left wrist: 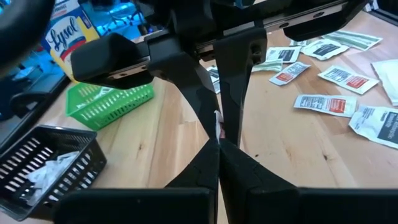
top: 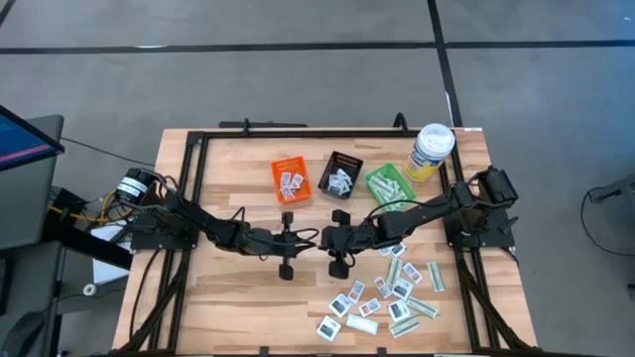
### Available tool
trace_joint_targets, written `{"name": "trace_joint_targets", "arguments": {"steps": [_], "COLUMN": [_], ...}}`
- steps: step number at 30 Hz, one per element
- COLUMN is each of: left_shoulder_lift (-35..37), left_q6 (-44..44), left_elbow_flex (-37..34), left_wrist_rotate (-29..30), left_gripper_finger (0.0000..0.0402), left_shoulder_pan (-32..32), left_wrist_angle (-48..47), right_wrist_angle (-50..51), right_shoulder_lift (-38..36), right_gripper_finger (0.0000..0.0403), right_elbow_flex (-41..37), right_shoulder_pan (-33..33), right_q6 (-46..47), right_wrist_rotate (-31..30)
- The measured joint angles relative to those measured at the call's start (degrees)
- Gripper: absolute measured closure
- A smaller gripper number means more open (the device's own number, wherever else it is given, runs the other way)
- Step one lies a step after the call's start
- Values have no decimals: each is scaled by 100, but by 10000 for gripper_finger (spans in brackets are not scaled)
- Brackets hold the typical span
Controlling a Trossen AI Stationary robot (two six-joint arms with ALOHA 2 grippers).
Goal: Pick & Place First Aid Supplies
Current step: Put the orange ointment pack into the orange basket
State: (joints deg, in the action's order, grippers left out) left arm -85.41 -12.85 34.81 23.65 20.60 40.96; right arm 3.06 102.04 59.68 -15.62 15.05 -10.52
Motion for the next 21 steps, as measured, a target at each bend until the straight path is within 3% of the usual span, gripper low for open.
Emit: {"name": "trace_joint_targets", "arguments": {"steps": [10,21], "left_shoulder_lift": [34,437], "left_q6": [-43,-43], "left_elbow_flex": [4,12], "left_wrist_rotate": [106,240], "left_gripper_finger": [397,398], "left_shoulder_pan": [18,52], "left_wrist_angle": [104,-19], "right_wrist_angle": [160,300], "right_shoulder_lift": [30,28], "right_gripper_finger": [394,352], "right_elbow_flex": [-44,-28], "right_shoulder_pan": [-8,-11], "right_q6": [2,0], "right_wrist_rotate": [62,28]}}
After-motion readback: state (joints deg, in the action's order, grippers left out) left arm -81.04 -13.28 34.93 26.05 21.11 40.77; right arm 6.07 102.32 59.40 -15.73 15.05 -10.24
